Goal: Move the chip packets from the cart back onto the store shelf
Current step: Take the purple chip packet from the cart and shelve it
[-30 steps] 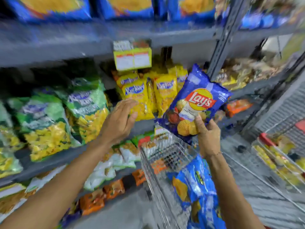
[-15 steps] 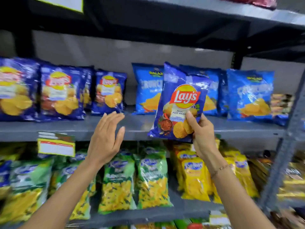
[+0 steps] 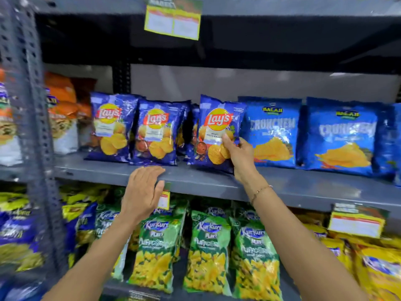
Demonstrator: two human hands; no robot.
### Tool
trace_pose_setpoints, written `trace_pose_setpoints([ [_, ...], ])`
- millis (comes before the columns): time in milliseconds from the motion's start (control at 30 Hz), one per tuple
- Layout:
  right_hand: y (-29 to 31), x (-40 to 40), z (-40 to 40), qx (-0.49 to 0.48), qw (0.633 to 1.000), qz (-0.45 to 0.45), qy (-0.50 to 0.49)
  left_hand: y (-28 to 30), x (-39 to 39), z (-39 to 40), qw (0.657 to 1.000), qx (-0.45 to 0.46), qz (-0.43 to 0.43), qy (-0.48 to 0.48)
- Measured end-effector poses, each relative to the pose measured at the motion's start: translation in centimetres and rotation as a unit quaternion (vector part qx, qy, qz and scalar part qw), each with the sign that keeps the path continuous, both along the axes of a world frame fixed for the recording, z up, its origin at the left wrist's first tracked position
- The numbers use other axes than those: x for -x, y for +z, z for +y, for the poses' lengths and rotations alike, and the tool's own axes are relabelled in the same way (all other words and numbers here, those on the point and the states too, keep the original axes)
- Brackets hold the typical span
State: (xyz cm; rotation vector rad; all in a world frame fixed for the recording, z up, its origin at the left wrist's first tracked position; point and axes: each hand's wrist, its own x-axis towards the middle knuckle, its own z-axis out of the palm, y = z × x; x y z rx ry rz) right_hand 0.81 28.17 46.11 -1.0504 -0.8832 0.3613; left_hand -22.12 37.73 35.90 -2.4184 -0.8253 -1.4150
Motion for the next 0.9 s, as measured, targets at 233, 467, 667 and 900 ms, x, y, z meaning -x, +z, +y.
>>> trace_pose_setpoints([
  [233,-0.5,0.3,2.1,0.037,0.999,0.002,-0.026,-0.7,-0.9,0.5,0.997,-0.04,-0.056,0.015],
  [467,-0.7,0.6,0.8,0.073,0.996,-0.008,-0.054,-1.0,-0.8,0.9,0.997,-0.057,-0.049,0.011],
  [667,-2.1,1.9,-4.6,0.024,0.96,-0.135,-0.245,1.3,-1.3,-1.9,0.987,0.053,-0.142,-0.046],
  [900,-9.0,2.2,-14.1,0.0,0.941,-0.135,-0.31,3.5,-8.6,-10.6,0.947,0.103,-0.164,-0.254],
])
